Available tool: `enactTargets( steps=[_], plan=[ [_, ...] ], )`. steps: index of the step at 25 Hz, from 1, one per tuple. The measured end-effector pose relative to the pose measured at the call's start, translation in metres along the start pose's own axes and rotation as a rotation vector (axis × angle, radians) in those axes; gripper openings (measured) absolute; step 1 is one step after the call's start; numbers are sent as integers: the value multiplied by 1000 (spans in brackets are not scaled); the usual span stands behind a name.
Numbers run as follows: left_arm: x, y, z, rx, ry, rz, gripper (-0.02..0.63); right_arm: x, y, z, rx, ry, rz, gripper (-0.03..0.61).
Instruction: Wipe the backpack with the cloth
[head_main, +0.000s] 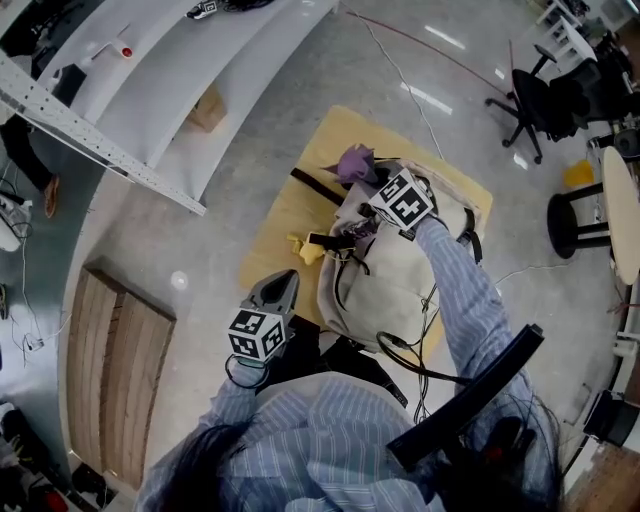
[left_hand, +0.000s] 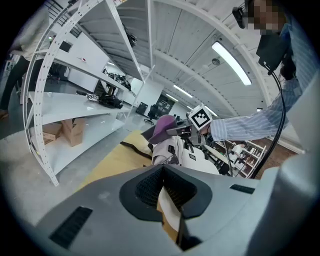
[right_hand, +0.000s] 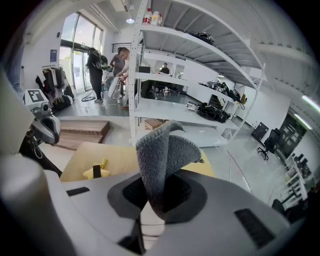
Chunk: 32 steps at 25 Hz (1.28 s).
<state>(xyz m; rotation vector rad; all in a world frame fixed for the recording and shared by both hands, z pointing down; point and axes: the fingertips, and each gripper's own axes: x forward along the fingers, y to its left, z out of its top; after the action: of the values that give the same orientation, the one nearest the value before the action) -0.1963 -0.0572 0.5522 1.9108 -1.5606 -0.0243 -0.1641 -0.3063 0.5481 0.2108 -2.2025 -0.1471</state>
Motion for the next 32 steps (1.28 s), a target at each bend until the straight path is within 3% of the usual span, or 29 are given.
enactTargets(
  steps=[17,27,32],
  plan=[
    [-8,-40,-20,27,-1,0,5,-17,150,-41,75,-25,124,49],
    [-17,-59,-33,32,-22,19,5,-43,221,-63,139,-30,154,49],
    [-30,-58,-40,27,-32,54,5,-60,263,-72,99,-29,186,49]
  ],
)
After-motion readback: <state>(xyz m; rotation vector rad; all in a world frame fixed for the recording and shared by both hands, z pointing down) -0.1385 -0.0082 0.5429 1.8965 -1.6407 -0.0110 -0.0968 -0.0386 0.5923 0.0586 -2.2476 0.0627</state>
